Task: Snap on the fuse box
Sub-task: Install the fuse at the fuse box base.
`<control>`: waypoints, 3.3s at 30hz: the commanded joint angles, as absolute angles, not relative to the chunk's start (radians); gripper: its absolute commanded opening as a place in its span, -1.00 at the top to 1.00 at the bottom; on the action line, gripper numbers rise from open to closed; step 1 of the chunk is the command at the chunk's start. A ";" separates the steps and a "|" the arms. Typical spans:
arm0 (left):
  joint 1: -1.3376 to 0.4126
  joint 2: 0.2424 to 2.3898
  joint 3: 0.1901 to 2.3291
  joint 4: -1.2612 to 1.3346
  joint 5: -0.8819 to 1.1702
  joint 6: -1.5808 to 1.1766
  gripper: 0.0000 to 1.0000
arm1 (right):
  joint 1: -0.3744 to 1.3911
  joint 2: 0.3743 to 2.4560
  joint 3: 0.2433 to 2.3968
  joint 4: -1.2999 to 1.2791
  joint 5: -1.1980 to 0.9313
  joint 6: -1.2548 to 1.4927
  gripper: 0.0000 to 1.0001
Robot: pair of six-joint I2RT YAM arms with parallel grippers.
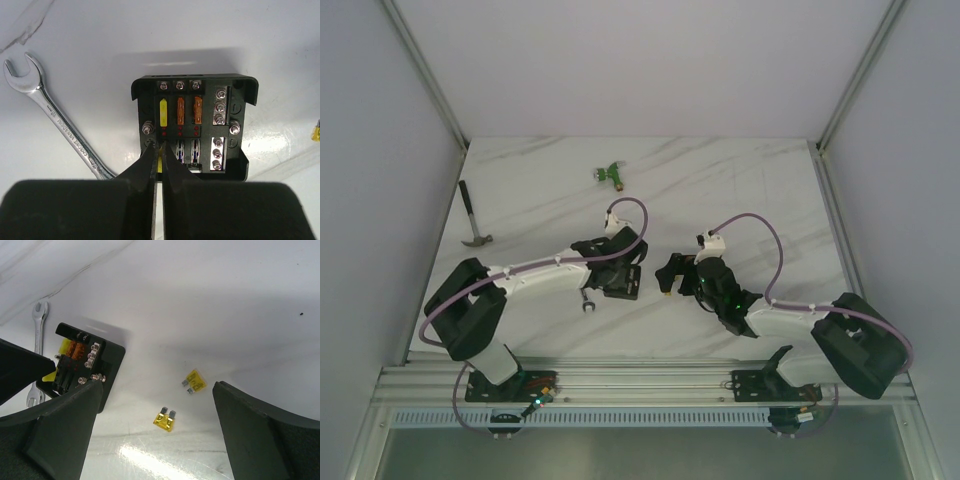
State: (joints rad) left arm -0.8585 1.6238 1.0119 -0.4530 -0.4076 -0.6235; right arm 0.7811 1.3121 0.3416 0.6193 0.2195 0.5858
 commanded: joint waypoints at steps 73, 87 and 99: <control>-0.845 1.619 1.049 -0.545 -0.342 -0.661 0.53 | 0.785 1.325 0.368 0.644 0.209 0.577 -1.00; -0.819 1.618 1.059 -0.525 -0.311 -0.656 0.51 | 0.785 1.326 0.368 0.643 0.208 0.577 -1.00; -0.814 1.634 1.014 -0.523 -0.272 -0.666 0.93 | 0.785 1.327 0.370 0.641 0.206 0.577 -1.00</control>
State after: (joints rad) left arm -0.8181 1.6390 1.0378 -0.5167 -0.3023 -0.6689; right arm 0.7811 1.3178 0.3420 0.6189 0.2020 0.5861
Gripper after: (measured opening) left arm 0.089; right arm 0.997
